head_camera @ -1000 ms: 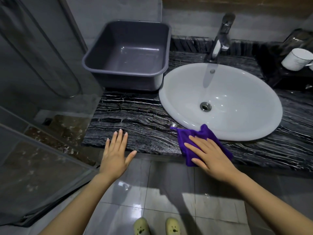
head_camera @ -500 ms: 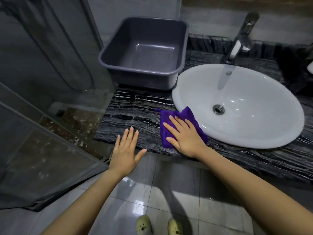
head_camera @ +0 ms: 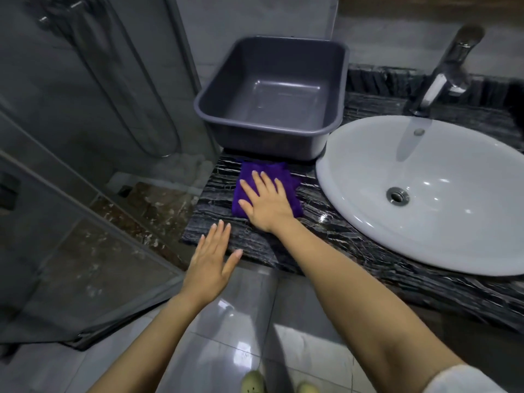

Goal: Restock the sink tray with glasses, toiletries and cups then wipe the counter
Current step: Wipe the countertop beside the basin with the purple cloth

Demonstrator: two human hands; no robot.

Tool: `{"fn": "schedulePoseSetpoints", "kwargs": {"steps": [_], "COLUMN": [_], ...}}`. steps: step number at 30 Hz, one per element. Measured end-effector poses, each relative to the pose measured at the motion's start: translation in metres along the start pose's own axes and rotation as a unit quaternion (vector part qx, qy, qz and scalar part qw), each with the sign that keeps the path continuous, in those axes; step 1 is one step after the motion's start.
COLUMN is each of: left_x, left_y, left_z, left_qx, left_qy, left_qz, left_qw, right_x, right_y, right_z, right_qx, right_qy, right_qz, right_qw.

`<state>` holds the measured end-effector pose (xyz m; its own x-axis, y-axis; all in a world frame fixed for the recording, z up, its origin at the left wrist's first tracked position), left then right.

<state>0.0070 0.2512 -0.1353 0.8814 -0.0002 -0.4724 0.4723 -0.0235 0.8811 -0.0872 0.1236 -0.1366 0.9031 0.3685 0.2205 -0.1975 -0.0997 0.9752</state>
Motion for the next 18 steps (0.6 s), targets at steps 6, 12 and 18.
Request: {"fn": "schedulePoseSetpoints", "kwargs": {"steps": [6,12,18], "left_x": [0.014,0.011,0.013], "left_y": [0.027,0.036,0.054], "left_z": [0.001,-0.015,0.001], "left_qx": [-0.036,-0.066,-0.12], "left_qy": [0.072,0.066,0.084], "left_qz": [-0.151,-0.171,-0.099], "left_qw": [0.985,0.981,0.984], "right_x": [0.051,0.076,0.032], "right_y": [-0.01,-0.012,0.051], "right_z": [-0.028,-0.075,-0.078], "right_qx": [0.014,0.091,-0.047], "right_qy": [0.067,0.108,0.024], "right_qz": [0.027,0.074,0.106], "right_qw": [0.997,0.987,0.993]}}
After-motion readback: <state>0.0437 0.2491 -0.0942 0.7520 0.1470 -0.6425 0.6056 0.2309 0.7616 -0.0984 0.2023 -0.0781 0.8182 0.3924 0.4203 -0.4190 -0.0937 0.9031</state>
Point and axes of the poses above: each hand's wrist, its own z-axis towards the middle knuckle, its own y-axis out of the back of the hand, x = y × z, the point moved 10 cm from there along z, towards the middle knuckle, and after that the axes turned 7 degrees about -x, right-handed, at the moved point
